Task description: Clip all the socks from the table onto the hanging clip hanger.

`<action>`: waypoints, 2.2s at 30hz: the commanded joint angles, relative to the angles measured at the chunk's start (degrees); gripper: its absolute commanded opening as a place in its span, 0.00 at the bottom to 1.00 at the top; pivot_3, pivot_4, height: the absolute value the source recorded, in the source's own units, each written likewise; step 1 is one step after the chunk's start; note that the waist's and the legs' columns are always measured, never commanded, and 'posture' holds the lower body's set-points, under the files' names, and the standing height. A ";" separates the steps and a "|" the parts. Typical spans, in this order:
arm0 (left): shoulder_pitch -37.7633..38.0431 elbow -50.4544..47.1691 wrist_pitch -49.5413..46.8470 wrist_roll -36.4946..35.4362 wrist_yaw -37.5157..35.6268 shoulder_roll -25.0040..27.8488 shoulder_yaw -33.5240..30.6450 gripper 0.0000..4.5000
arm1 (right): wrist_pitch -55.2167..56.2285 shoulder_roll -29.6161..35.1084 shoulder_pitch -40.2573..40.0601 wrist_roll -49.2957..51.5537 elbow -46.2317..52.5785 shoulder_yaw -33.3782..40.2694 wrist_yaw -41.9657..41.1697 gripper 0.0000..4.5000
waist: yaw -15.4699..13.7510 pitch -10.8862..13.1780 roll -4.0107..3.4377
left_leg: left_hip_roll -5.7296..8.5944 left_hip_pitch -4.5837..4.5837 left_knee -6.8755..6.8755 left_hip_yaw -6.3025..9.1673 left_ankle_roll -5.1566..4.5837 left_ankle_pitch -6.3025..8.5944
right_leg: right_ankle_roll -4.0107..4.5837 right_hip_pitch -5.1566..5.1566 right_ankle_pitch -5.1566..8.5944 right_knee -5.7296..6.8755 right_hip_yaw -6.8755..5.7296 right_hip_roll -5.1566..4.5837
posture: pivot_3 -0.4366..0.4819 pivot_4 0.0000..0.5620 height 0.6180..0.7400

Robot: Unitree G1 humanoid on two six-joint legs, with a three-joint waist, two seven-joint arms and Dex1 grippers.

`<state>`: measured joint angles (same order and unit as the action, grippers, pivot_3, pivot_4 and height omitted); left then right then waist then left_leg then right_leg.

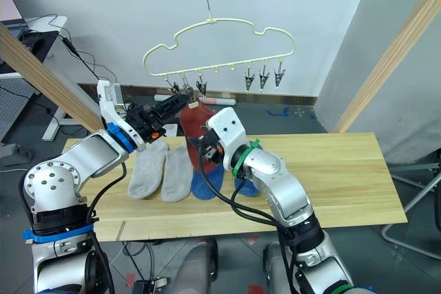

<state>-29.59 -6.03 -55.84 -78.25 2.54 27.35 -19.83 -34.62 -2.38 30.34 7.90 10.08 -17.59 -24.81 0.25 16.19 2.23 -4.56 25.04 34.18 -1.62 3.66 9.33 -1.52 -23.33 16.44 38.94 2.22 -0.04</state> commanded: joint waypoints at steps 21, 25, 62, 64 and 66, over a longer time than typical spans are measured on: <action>4.95 -10.39 27.97 43.64 -17.74 -2.69 17.81 0.87 | -5.94 17.74 -9.37 11.95 16.66 12.48 -6.34 1.00 | -0.20 -0.01 0.01 | 0.02 0.09 -0.14 -0.11 -0.01 0.00 | -0.02 -0.16 0.02 -0.03 0.09 0.01 | 0.51 0.46 1.00; 2.56 -6.65 33.24 51.63 -18.24 -4.62 20.82 0.61 | -6.63 18.80 -9.08 13.82 18.60 13.03 -6.62 1.00 | -0.13 -0.01 0.01 | 0.01 0.09 -0.15 -0.11 -0.01 0.00 | -0.03 -0.17 0.03 -0.02 0.10 0.04 | 0.49 0.46 1.00; -10.49 21.30 56.10 68.86 -15.63 -17.70 17.77 0.61 | -8.16 21.69 -0.19 22.93 19.00 16.91 -4.54 1.00 | 0.11 -0.01 0.01 | 0.02 0.44 0.48 0.03 -0.06 0.02 | -0.02 -0.17 -0.03 0.06 -0.03 0.07 | 0.44 0.48 1.00; -10.67 21.70 56.50 69.08 -15.78 -18.23 17.99 0.61 | -8.00 21.86 -0.13 22.58 19.03 16.77 -4.31 1.00 | 0.20 -0.01 0.01 | 0.02 0.46 0.52 0.03 -0.07 0.02 | -0.03 -0.17 -0.04 0.06 -0.03 0.08 | 0.44 0.48 1.00; -10.91 21.99 56.87 69.21 -15.95 -18.77 18.14 0.61 | -7.87 21.88 0.07 22.29 18.88 16.55 -4.03 1.00 | 0.25 -0.01 0.01 | 0.02 0.47 0.52 0.05 -0.06 0.02 | -0.02 -0.17 -0.04 0.06 -0.04 0.08 | 0.44 0.48 1.00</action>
<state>-39.20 16.57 -0.64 -9.61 -13.16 8.97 -2.01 -43.12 19.24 29.83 29.73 26.25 -1.34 -29.22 0.50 16.19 2.24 -4.55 25.51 34.71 -1.56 3.60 9.35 -1.55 -23.50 16.40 39.00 2.17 0.04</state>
